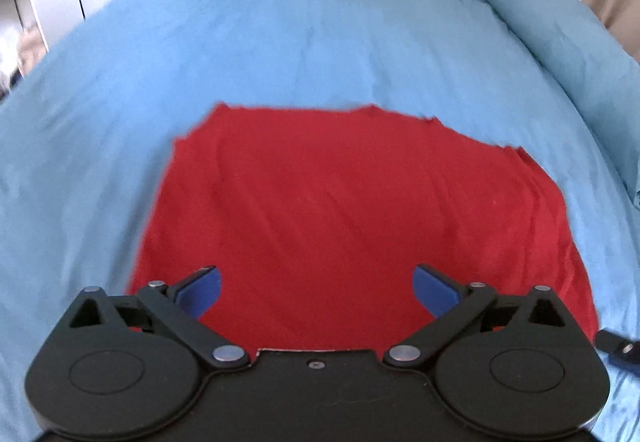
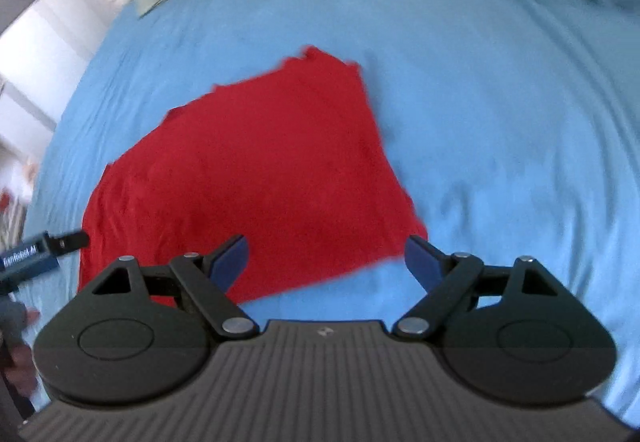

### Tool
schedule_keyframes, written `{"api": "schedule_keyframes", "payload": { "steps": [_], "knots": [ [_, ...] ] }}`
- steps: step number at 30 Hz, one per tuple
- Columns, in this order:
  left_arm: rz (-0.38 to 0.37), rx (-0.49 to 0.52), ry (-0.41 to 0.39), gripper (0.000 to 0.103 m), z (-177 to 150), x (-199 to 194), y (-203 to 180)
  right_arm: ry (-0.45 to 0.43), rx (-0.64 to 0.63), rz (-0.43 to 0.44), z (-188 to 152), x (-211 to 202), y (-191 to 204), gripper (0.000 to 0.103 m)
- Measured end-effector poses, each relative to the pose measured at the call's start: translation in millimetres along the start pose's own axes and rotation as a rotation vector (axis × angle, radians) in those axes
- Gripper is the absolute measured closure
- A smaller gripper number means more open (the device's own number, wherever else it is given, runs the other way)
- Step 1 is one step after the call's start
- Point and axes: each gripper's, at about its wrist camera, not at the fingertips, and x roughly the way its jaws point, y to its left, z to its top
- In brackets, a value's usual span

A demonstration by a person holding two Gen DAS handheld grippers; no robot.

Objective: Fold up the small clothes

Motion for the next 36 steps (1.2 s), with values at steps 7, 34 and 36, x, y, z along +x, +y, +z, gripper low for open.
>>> {"api": "schedule_keyframes", "payload": {
  "steps": [7,34,36],
  "knots": [
    [-0.033,0.013,0.021,0.000,-15.3,25.7,-22.2,-0.089,0.239,0.046,-37.9,39.9,-34.7,0.011],
    [0.006,0.070,0.102,0.004,30.4,99.5,-21.4,-0.248,0.138,0.234,37.3,34.7,26.3,0.075],
    [0.008,0.042,0.076,0.004,36.7,81.3,-0.7,-0.261,0.083,0.280,44.6,26.6,65.1,0.075]
  ]
}}
